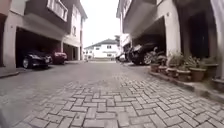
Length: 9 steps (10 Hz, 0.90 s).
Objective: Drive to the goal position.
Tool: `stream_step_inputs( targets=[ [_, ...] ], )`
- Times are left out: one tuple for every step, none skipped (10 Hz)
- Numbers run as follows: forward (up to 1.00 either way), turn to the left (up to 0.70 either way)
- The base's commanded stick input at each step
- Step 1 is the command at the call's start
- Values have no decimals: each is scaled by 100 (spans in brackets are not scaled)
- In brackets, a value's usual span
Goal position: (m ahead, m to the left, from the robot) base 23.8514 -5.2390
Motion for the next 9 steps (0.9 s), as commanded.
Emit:
stream_step_inputs(
  targets=[
    [70, 0],
    [70, 0],
    [70, 0],
    [70, 0],
    [70, 0],
    [70, 0],
    [70, 0],
    [70, 0],
    [70, 0]
  ],
)
